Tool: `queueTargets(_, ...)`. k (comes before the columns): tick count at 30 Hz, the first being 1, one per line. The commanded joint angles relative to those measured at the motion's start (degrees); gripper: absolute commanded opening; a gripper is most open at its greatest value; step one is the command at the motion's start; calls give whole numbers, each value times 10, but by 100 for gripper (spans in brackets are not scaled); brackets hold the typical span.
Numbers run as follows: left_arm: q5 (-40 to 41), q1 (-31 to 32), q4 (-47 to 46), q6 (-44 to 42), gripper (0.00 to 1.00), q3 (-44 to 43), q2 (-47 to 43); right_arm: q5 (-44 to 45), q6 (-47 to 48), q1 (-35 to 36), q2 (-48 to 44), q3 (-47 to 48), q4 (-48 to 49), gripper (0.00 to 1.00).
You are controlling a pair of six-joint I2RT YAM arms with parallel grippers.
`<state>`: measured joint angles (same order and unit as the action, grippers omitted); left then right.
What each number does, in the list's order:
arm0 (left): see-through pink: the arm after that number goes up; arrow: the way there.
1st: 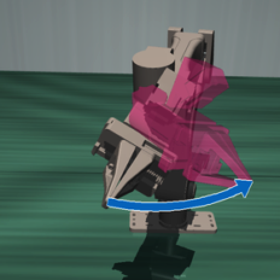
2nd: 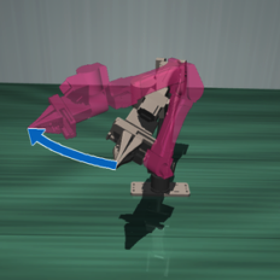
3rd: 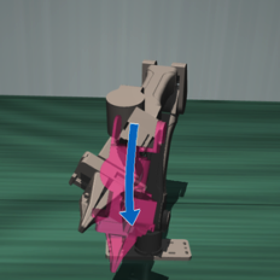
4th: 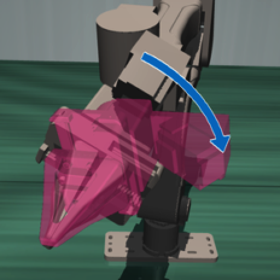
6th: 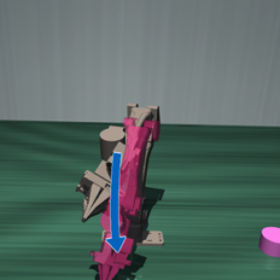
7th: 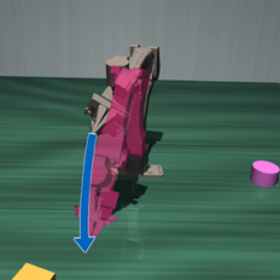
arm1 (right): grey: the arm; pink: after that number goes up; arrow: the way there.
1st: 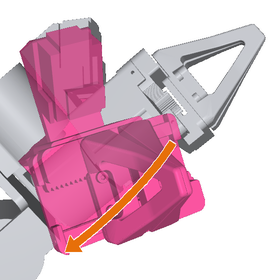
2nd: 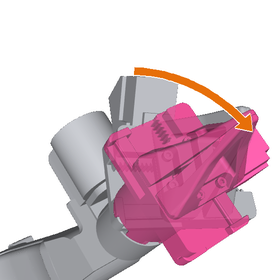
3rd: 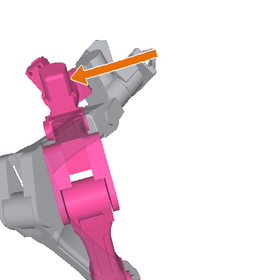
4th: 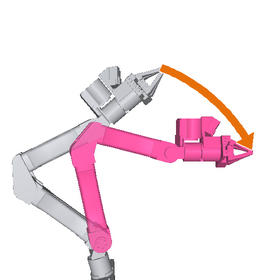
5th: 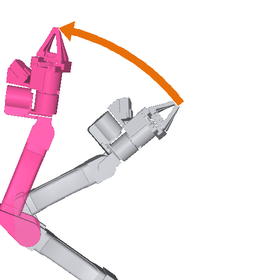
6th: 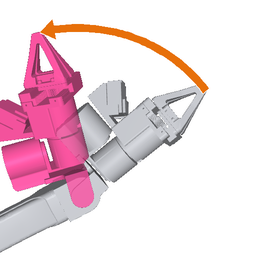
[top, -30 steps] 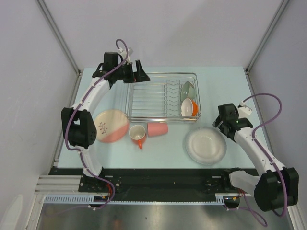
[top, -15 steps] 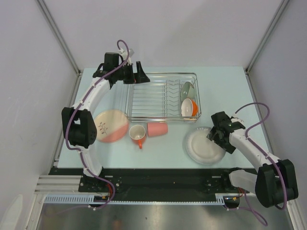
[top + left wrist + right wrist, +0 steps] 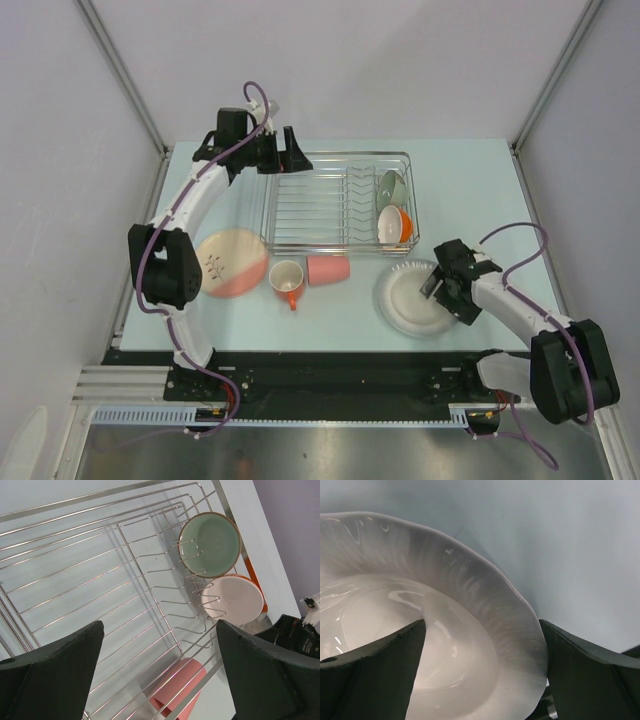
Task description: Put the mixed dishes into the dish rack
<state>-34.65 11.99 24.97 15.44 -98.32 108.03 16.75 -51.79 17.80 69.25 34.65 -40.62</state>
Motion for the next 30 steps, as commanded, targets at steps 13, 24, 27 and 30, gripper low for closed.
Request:
queueTargets(13,6,2,4,-7,100,-54,10,-118,-58,-80,-222,-147,42,74)
queueTargets(24,7,5,3,-10,100,-60,10,-123,-55,-91,-239,-149,31,27)
queueTargets(27,7,5,2,-12,100,-60,10,-114,-65,-92,-253,-150,13,15)
queueTargets(30,8,5,0,-14,100,-58,10,-109,-68,-92,-273,-147,0,6)
